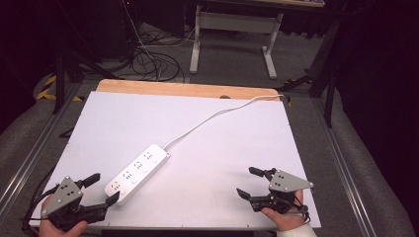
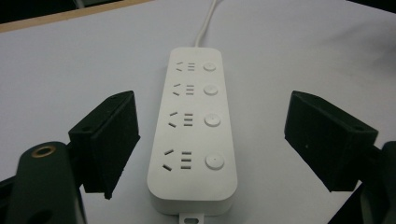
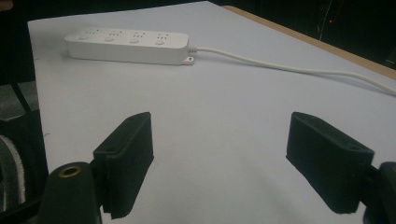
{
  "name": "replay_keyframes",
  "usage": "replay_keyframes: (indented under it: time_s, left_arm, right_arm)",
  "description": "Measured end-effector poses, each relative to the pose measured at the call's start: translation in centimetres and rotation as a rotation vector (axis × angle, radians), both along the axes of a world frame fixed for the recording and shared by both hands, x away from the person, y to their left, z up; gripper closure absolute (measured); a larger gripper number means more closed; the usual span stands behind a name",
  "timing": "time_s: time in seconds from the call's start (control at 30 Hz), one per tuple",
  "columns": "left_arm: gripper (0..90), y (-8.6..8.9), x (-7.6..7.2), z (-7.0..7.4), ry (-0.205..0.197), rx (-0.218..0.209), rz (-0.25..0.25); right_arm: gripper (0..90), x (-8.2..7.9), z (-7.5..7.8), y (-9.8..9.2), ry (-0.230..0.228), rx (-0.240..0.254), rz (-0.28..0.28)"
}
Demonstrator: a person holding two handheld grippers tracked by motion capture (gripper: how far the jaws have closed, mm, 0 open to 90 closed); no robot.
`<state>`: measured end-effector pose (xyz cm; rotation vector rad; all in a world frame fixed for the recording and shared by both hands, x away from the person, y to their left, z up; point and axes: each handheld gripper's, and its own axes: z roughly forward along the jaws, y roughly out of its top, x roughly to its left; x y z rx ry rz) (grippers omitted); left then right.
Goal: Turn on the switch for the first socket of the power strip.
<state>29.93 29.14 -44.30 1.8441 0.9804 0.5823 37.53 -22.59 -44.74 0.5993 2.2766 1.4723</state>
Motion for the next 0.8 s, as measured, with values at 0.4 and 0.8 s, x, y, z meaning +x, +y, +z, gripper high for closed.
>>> replay_keyframes:
  time_s: [0.4, 0.8]
  left_arm:
    - [19.6, 0.0, -0.07, 0.21, -0.002, 0.005, 0.001]
    - [19.7, -0.17, -0.15, 0.3, -0.006, 0.013, -0.003]
  right_arm:
    - [23.7, 0.09, -0.09, -0.09, -0.003, -0.002, 0.0]
    - [23.8, 0.01, -0.12, -0.1, -0.001, -0.003, 0.0]
